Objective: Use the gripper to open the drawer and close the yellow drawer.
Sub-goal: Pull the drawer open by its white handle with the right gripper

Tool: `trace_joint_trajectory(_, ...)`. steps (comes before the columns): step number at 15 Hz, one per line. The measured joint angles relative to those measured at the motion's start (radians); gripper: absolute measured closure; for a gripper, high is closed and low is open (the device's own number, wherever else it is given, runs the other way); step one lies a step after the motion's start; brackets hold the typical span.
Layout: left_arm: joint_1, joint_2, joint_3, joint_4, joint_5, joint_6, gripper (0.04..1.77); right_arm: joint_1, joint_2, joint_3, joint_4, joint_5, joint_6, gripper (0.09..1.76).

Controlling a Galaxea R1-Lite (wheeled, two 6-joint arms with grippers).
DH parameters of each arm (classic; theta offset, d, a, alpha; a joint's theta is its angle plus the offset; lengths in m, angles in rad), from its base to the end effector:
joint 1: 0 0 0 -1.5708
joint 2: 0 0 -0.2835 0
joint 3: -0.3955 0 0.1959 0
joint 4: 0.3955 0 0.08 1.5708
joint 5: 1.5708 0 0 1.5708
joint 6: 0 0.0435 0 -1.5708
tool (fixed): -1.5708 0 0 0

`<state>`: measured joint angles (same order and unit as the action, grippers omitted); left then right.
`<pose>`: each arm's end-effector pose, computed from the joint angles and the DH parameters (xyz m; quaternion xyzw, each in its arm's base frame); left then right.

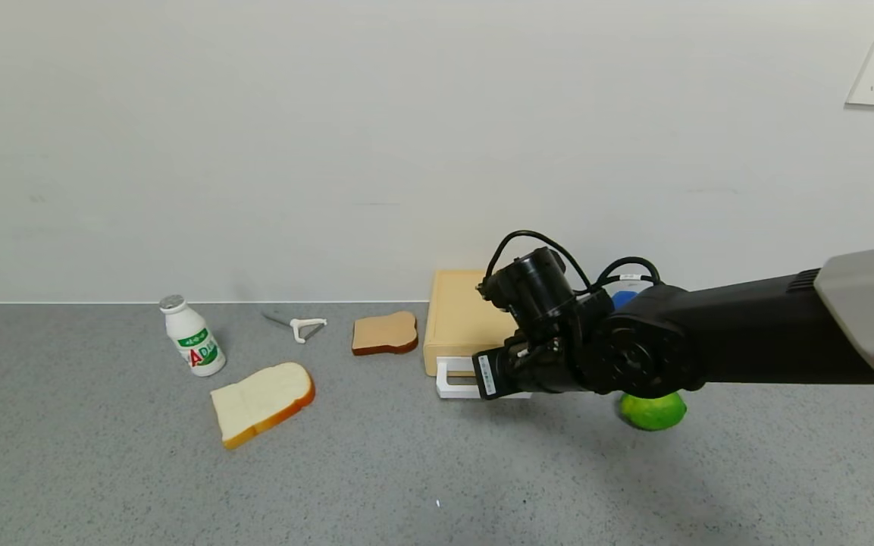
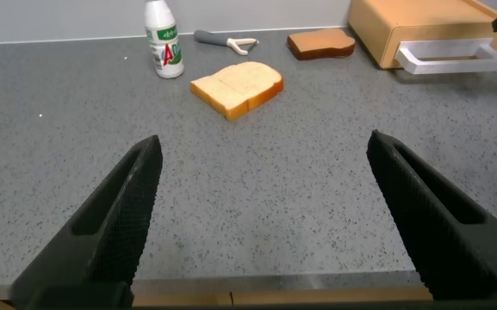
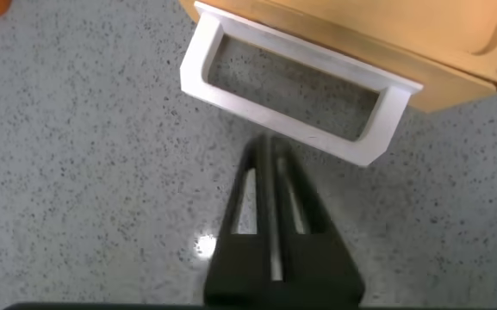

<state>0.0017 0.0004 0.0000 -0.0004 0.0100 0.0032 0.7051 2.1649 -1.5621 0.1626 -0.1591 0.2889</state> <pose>0.0208 0.0005 0.0755 0.0016 0.0000 0.0058 1.0000 0.3388 0.2793 0.1094 -0.0262 0.3716 0.1987 0.9065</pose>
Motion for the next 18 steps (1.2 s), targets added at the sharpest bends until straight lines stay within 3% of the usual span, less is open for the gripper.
trace_joint_trajectory(2,0.000,0.000,0.000,0.000,0.000,0.000,0.09,-0.007,0.009,-0.004,-0.001,0.017,-0.083,1.73)
trace_joint_trajectory(5,0.000,0.000,0.000,0.000,0.000,0.000,0.09,-0.033,0.018,-0.017,-0.001,0.141,-0.212,1.73)
trace_joint_trajectory(9,0.000,0.000,0.000,0.000,0.000,0.000,0.09,-0.057,0.052,-0.072,0.004,0.190,-0.338,1.73)
trace_joint_trajectory(18,0.000,0.000,0.000,0.000,0.000,0.000,0.09,-0.089,0.166,-0.186,0.007,0.308,-0.431,1.73)
